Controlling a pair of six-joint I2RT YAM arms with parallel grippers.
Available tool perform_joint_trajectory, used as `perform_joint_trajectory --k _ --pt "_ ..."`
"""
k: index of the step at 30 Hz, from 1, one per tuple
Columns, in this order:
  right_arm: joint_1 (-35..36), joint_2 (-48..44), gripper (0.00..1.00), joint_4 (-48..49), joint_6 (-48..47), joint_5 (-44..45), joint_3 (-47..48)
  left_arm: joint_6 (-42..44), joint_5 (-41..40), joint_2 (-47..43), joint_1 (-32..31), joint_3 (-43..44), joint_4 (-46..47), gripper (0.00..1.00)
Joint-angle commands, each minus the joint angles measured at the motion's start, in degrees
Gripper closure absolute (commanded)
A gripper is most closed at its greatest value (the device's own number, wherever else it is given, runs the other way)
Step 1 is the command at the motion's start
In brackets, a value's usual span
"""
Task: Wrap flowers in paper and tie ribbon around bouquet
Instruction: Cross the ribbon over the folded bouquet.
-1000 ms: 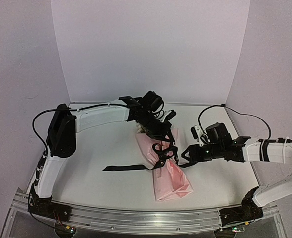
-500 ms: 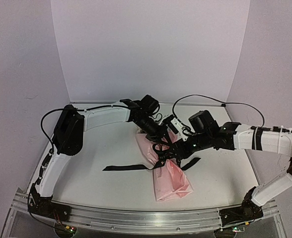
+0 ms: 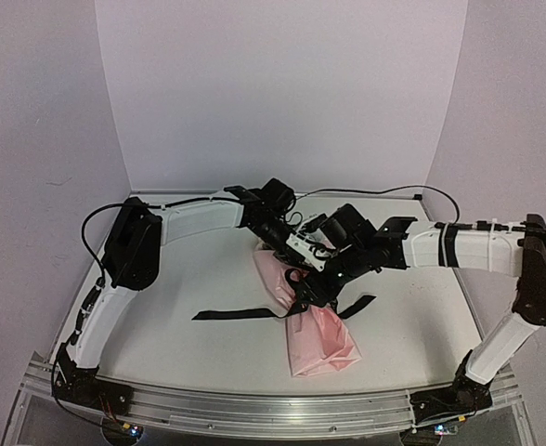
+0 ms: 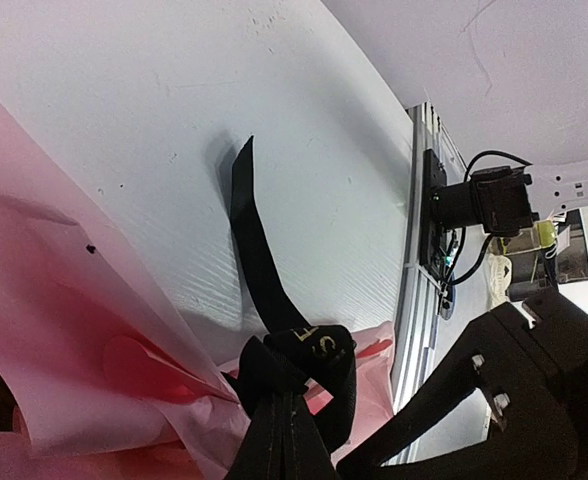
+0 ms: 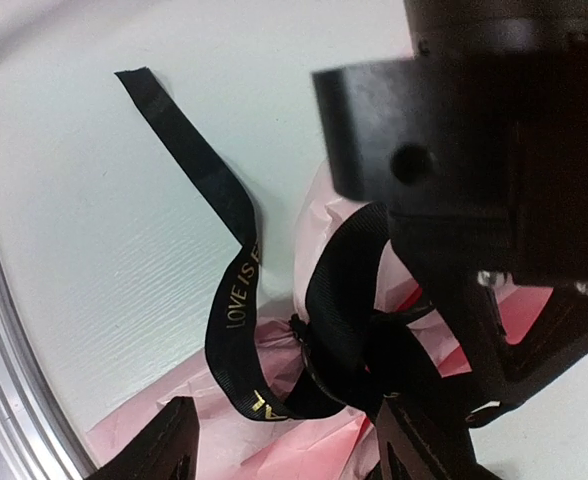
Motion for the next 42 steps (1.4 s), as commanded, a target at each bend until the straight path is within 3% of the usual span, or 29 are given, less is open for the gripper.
perform_joint_trajectory --k 1,19,21,27,31,36,42 --pt "1.44 2.42 0.37 -1.43 -4.71 3.60 3.65 3.77 2.92 0.21 0.35 1.02 0.95 1.00" --pt "2.31 11.17 0.38 6.91 -2.86 15.94 7.01 3.01 4.41 0.20 0.61 -0.79 5.20 1.00" --pt "2.30 11.53 0.43 7.00 -2.41 16.27 7.17 2.59 4.43 0.21 0.62 -0.96 5.66 1.00" --pt "2.33 10.19 0.73 7.09 -0.25 16.85 5.47 -0.26 4.05 -1.34 1.30 -4.68 9.82 1.00" --pt "2.33 8.03 0.86 7.54 1.28 16.24 3.63 -1.38 3.44 -2.91 1.77 -8.00 12.07 1.00" --pt "2.34 5.05 0.93 8.62 2.50 14.63 1.14 -2.12 3.15 -4.85 2.56 -11.38 13.63 1.00" --pt "2.32 2.01 0.94 9.76 3.84 14.55 -1.04 -2.80 2.32 -7.46 3.17 -14.26 15.91 1.00"
